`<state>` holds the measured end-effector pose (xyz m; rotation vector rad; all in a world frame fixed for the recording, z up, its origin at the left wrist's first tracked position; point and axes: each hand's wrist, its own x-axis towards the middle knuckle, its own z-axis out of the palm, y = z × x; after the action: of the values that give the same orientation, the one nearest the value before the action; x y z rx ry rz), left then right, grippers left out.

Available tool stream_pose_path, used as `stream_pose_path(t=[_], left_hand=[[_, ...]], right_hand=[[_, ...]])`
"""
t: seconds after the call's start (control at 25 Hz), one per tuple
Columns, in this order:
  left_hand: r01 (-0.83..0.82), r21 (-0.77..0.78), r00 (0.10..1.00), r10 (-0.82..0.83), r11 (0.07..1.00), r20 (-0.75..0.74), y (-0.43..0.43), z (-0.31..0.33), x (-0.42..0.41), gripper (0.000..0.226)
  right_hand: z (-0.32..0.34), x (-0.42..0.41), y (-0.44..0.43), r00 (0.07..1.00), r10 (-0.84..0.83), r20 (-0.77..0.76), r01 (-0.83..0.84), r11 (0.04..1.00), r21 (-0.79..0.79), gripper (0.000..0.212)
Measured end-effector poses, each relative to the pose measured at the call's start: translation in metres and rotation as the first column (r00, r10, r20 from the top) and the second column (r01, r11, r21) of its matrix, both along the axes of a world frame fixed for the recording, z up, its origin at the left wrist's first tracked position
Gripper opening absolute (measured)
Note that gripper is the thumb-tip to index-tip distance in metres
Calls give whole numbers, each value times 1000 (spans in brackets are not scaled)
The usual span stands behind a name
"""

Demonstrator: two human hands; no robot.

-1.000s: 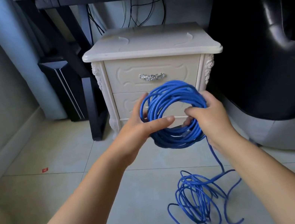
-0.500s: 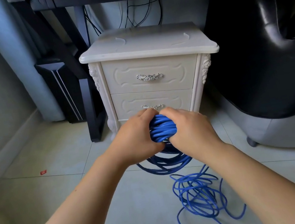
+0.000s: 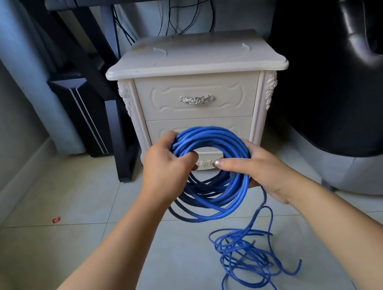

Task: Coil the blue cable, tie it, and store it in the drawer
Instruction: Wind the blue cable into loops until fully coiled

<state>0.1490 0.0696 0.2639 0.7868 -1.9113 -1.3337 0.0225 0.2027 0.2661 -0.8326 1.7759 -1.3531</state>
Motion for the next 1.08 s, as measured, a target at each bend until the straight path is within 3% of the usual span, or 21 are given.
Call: stream_pose_path(t=[0.36,0.56,0.68,0.8,0.88,0.96,1.08], left_hand=[[-166,352,946,249,921,-206,4,6,-4,9],[-209,541,889,389,815,-242,18,2,-12,7],[-108,588,907,321,801,-271,29,-4,-17,11],[66,560,972,74,826,-223,31,-7,-19,14],[135,529,987,-69,838,-143,22,-7,-15,32],[197,452,979,-147,870,-144,9,-4,-11,60],[280,119,960,-276,953,-49,-2,2,-5,81]], right_hand=[[-8,6,-7,985,31,169,-9,992,-129,67],[-9,14,-17,915,-6,403,121,958,-259,52],[-15,15,-24,886,-195,421,309,924,-224,34],[-16,5,-25,844,-374,385,474,857,-205,28],[-14,-4,-23,866,-419,274,482,846,-229,30],[-15,-9,-21,900,-436,15,427,874,-230,34],[-17,-2,-19,881,-294,-371,229,950,-212,45]])
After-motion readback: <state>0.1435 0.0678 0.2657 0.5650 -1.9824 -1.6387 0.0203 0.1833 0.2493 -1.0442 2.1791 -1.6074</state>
